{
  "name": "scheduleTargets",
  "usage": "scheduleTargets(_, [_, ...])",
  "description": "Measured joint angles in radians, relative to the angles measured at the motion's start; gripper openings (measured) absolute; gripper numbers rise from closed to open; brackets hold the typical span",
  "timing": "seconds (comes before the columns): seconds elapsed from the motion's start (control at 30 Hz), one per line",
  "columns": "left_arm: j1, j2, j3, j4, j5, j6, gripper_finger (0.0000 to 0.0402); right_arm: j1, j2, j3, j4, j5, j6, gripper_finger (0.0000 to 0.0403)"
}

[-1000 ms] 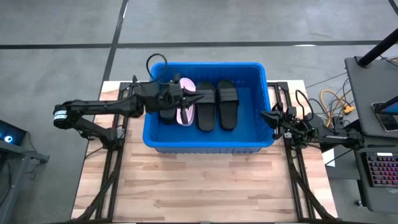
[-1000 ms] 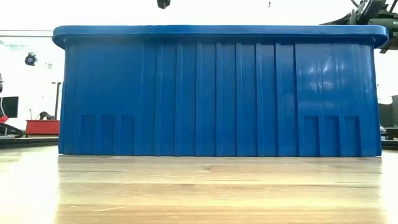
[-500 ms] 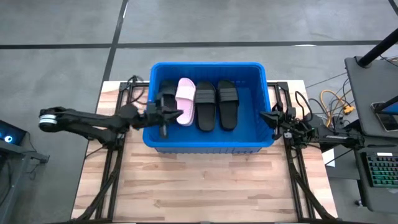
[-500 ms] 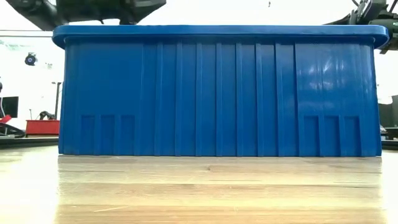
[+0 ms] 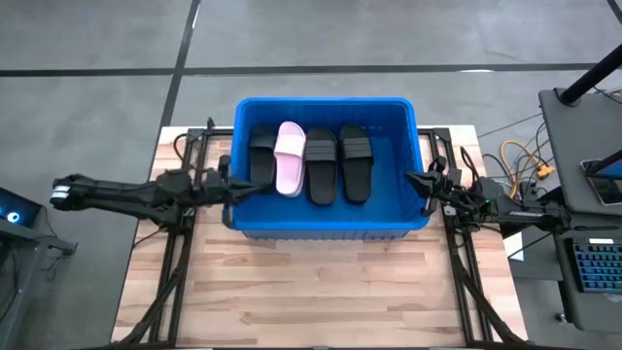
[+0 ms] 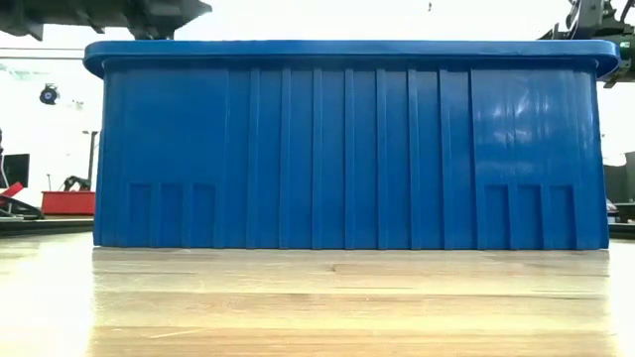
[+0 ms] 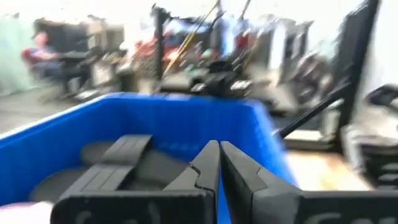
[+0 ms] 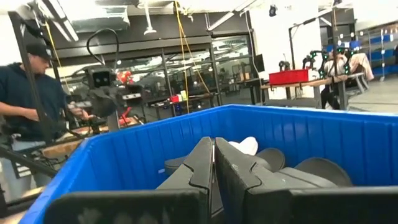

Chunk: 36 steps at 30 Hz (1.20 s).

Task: Pick and place slides into bin
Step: Return to Home Position

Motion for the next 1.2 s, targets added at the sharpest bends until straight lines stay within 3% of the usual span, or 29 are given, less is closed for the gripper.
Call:
scheduleTargets(0.1, [0.000, -0.049, -0.025, 0.057, 0.041, -0.024, 0.0000, 0.000, 0.000, 0.000, 0.000, 0.002, -0.009, 0.0008])
scheduleTargets(0.37, [0.000, -0.181, -0.131, 0.023, -0.022, -0.027, 0.0000, 0.000, 0.000, 0.000, 0.002, 0.011, 0.006, 0.0008])
scheduleTargets(0.57, [0.000, -0.256, -0.298, 0.291, -0.053, -0.025, 0.0000, 0.000, 0.000, 0.000, 0.002, 0.010, 0.011, 0.0008])
scheduleTargets(0.8, [0.000, -0.349, -0.414, 0.354, 0.053, -0.026, 0.0000, 0.000, 0.006, 0.000, 0.002, 0.009, 0.011, 0.0008])
scheduleTargets(1.0, [0.000, -0.369, -0.421, 0.326, 0.117, -0.021, 0.0000, 0.000, 0.029, 0.002, 0.008, -0.028, 0.040, 0.0008])
scheduleTargets(1.2, [0.000, -0.338, -0.421, 0.315, 0.133, 0.109, 0.0000, 0.000, 0.054, 0.005, 0.011, -0.080, 0.048, 0.0008])
